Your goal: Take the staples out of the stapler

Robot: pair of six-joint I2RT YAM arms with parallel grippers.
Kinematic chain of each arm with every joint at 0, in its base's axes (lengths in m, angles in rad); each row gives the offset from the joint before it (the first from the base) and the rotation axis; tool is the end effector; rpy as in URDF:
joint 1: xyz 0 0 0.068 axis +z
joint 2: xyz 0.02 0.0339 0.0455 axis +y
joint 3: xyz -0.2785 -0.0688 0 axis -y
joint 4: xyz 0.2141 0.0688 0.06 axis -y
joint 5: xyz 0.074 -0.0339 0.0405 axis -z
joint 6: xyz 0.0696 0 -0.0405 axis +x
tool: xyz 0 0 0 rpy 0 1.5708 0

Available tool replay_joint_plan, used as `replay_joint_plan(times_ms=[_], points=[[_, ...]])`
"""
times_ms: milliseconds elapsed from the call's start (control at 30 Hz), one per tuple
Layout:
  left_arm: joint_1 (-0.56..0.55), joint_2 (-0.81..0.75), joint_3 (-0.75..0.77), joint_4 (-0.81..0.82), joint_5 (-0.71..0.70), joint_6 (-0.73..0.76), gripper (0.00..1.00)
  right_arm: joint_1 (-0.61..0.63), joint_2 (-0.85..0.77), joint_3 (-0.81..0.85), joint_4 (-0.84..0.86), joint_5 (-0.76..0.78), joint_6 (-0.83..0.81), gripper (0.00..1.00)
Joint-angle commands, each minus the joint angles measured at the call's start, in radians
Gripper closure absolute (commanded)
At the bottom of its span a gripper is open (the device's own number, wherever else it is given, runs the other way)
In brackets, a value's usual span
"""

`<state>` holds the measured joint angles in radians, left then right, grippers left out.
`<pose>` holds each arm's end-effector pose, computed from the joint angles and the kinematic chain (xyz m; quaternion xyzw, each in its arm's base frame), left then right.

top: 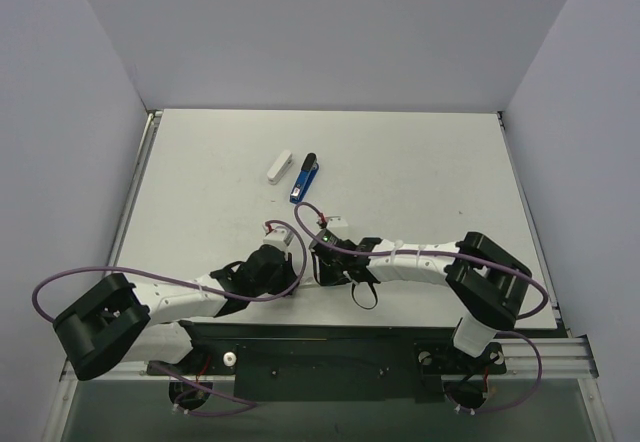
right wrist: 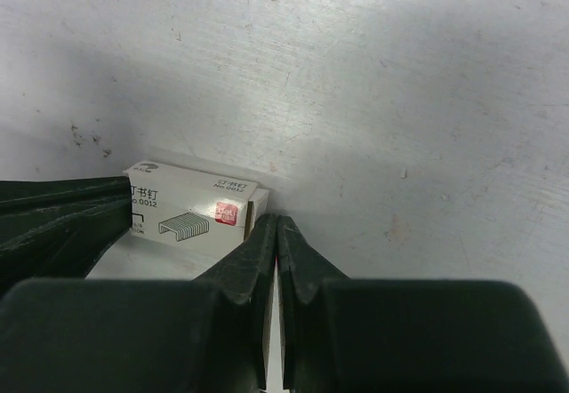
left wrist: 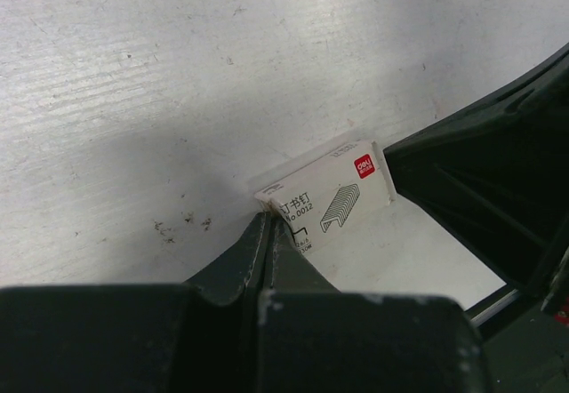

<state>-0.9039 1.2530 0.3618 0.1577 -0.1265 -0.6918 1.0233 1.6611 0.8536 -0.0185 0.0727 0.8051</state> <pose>0.1433 -0.1678 0.1535 0.0710 0.9094 -0.2501 0.3246 0.1780 0.2823 0.1722 -0.0882 0.9267 0.2673 0.2488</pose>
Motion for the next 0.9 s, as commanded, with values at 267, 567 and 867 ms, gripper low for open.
replay_joint_plan(times_ms=[267,567,867], points=[[-0.003,0.019,0.009,0.039,0.007,0.005,1.00,0.032,0.039,0.047,0.003,-0.014,0.020,1.00],[-0.003,-0.064,0.034,-0.033,-0.007,0.014,1.00,0.026,-0.040,0.007,-0.043,0.056,0.003,1.00],[-0.003,-0.217,0.101,-0.239,-0.093,0.044,0.97,0.001,-0.185,-0.013,-0.129,0.167,-0.044,0.83]])
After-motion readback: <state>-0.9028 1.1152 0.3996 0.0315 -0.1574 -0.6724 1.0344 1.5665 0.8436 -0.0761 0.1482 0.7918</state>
